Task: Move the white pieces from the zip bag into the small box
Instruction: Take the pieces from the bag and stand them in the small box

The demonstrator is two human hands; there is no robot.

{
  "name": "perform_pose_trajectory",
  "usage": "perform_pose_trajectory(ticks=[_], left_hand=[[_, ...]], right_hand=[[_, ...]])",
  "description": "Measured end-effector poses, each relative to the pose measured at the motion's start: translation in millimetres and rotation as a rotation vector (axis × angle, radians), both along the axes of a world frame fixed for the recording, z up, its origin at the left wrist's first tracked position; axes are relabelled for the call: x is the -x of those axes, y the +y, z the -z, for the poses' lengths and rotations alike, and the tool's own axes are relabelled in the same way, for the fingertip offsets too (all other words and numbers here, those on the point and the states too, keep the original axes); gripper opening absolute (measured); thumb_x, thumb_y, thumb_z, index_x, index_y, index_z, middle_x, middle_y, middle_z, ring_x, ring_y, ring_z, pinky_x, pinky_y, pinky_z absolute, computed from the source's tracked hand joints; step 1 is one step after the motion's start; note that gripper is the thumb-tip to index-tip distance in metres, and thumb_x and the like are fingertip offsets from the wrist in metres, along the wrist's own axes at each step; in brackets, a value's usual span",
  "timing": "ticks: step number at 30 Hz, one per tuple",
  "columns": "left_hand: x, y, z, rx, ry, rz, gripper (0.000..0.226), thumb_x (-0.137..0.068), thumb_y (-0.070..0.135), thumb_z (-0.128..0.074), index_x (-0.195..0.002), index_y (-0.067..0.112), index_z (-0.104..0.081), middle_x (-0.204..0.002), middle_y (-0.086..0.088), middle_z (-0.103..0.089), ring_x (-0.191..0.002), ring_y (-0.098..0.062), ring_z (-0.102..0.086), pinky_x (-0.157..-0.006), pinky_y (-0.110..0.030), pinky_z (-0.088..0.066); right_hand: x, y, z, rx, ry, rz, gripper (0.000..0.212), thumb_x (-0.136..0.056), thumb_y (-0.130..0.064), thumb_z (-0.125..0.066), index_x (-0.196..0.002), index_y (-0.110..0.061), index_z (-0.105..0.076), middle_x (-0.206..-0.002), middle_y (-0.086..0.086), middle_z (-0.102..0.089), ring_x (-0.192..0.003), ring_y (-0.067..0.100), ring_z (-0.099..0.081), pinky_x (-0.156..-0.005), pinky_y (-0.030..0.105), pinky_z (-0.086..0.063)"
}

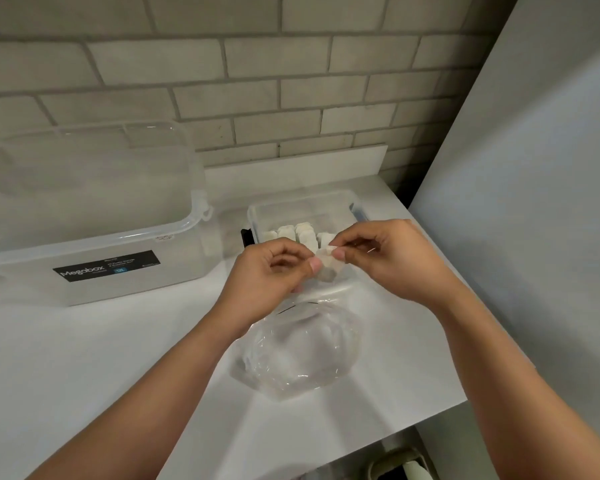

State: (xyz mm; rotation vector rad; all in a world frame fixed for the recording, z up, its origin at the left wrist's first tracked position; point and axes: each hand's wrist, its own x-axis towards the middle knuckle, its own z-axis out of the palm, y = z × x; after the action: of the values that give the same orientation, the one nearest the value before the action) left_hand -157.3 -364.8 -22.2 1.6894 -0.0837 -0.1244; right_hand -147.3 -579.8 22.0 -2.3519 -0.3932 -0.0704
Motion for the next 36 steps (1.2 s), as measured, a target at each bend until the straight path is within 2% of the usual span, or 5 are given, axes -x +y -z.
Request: perform_pose_trajectory(ticks=[4, 8, 18, 25, 36], left_hand=[[-25.1, 21.8, 18.9, -0.539, -0.19, -0.172, 0.031, -0.084, 0.049, -0.077, -0.112, 0.036, -0.07, -0.118, 0.024, -0.064, -0.103, -0.004, -0.065, -0.09, -0.029, -0.054], [-39.6, 41.5, 35.3, -0.773, -0.116, -0.044, 0.077, -0.077, 0.063, -0.076, -0.144, 0.032, -0.054, -0.157, 0.01, -0.038, -0.142, -0.014, -0.043, -0.111, -0.035, -0.041], [-49.6, 56.5, 44.0, -0.749, -0.149, -0.008, 0.077, -0.069, 0.07, -0.078, -0.138, 0.042, -0.058, -0.158, 0.023, -0.038, -0.138, -0.003, -0.045, -0.102, -0.021, -0.038], [-45.1, 53.1, 51.8, -0.707, -0.195, -0.044, 0.076, -0.065, 0.069, -0.078, -0.134, 0.039, -0.063, -0.153, 0.022, -0.043, -0.133, 0.0, -0.048, -0.099, -0.014, -0.034], [-46.2, 53.1, 51.0, -0.699, -0.182, -0.034, 0.078, -0.065, 0.069, -0.079, -0.134, 0.038, -0.064, -0.156, 0.019, -0.043, -0.131, -0.006, -0.055, -0.106, -0.022, -0.042]], right_hand=[[-41.5, -30.7, -22.1, -0.011, -0.101, 0.174, 0.006, -0.095, -0.024, -0.073, -0.097, -0.025, -0.079, -0.087, -0.021, -0.074, -0.073, 0.004, -0.073, -0.075, 0.024, -0.059], [-95.8, -34.2, -14.2, 0.132, -0.134, 0.174, 0.012, -0.097, -0.019, -0.07, -0.103, -0.021, -0.079, -0.086, -0.017, -0.074, -0.077, 0.004, -0.071, -0.082, 0.029, -0.06], [-189.1, 11.7, 72.7, 0.672, 0.22, -0.085, 0.032, -0.095, -0.003, -0.05, -0.108, -0.019, -0.074, -0.119, 0.008, -0.068, -0.1, 0.031, -0.067, -0.09, 0.042, -0.058], [-201.0, 16.9, 86.0, 0.746, 0.31, -0.076, 0.037, -0.092, 0.008, -0.047, -0.104, -0.017, -0.072, -0.112, 0.007, -0.067, -0.088, 0.028, -0.072, -0.081, 0.038, -0.061], [-183.5, 34.8, 95.0, 1.005, 0.099, 0.004, 0.04, -0.092, 0.012, -0.048, -0.127, -0.005, -0.057, -0.121, 0.016, -0.059, -0.108, 0.037, -0.063, -0.081, 0.039, -0.049]])
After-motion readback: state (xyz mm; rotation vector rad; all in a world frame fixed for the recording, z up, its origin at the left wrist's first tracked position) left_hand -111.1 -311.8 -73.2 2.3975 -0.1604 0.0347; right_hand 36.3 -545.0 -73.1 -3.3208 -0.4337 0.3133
